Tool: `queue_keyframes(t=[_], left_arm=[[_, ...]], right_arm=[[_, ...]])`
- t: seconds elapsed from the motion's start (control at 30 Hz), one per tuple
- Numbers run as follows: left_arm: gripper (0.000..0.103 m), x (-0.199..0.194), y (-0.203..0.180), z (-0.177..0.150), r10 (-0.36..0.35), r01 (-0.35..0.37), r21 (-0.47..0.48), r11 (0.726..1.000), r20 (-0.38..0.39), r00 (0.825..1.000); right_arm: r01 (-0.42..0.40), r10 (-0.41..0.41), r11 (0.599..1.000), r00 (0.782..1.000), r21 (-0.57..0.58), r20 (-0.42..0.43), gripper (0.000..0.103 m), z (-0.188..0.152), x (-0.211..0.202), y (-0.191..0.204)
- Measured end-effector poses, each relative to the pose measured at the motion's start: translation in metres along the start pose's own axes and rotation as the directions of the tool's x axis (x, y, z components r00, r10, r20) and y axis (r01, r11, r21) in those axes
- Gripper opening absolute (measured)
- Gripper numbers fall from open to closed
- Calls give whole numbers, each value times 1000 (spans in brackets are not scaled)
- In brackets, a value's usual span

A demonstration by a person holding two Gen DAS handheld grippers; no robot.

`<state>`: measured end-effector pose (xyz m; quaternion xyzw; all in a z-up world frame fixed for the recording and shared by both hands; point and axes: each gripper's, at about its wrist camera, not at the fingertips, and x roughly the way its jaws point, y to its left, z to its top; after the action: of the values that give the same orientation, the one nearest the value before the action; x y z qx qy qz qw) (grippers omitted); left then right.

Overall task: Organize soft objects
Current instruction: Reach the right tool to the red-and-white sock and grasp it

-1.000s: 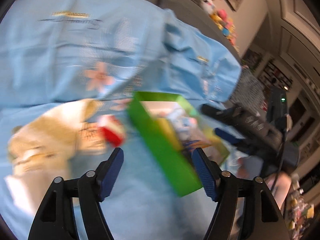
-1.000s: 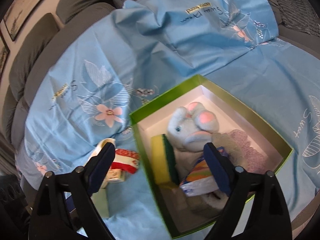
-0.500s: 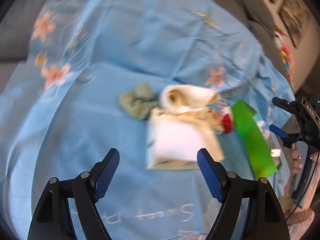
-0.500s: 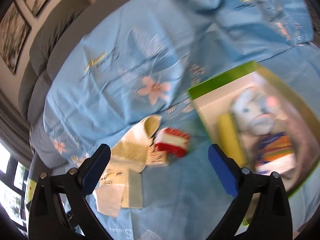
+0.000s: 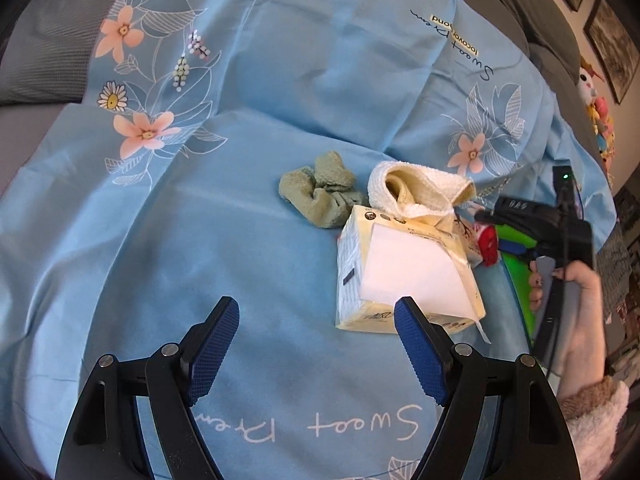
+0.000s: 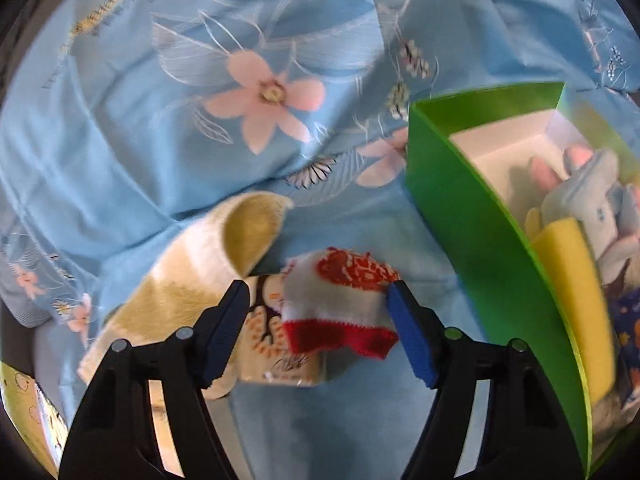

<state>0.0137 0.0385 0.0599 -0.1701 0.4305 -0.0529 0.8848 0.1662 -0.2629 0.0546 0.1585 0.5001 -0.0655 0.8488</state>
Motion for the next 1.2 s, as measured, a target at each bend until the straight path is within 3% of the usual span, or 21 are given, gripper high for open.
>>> queue_keyframes(t=[0.03,0.1,0.17,0.27,0.4,0.6,0.8,0.93,1.0,1.1,1.17,1.2], left_arm=[[80,0,1,1,-3,3,-4,1000,1,1000],[80,0,1,1,-5,5,-8,1000,-1,1000],[80,-1,1,1,-26,26,-15,1000,-16,1000],[80,-7,3,-1,-66,65,-37,997,-22,998],[80,-12,2,-2,-42,42,-30,999,-9,999],[80,-23,4,-6,-9,9,-14,1000,13,1000],[80,-34,3,-12,-9,9,-7,1000,34,999],[80,-37,1,-17,4,-4,17,1000,42,999],[80,-38,3,-19,12,-13,8,1000,41,999],[80,-43,9,-24,28,-27,-13,1000,55,998],[80,-48,11,-29,36,-34,-33,999,83,996],[80,-50,12,-33,35,-31,-38,999,91,995]], right_arm=[[28,-28,1000,999,-9,20,49,0,0,-1],[-2,2,1000,1000,-6,27,44,-2,-2,-4],[-20,20,1000,999,8,39,33,-4,-10,-8],[-82,81,996,995,25,58,26,-15,-39,-14],[-210,207,978,975,24,76,26,-38,-80,-13],[-298,305,951,947,-78,101,26,-105,-137,4],[-258,261,943,965,-208,-13,27,-170,-123,33],[-248,227,930,968,-271,-105,31,-194,-96,55],[-236,220,924,972,-302,-87,36,-199,-95,64],[-306,289,905,952,-296,-99,45,-200,-97,65],[-346,332,899,938,-270,-99,61,-195,-102,59],[-347,337,900,938,-262,-85,63,-194,-104,57]])
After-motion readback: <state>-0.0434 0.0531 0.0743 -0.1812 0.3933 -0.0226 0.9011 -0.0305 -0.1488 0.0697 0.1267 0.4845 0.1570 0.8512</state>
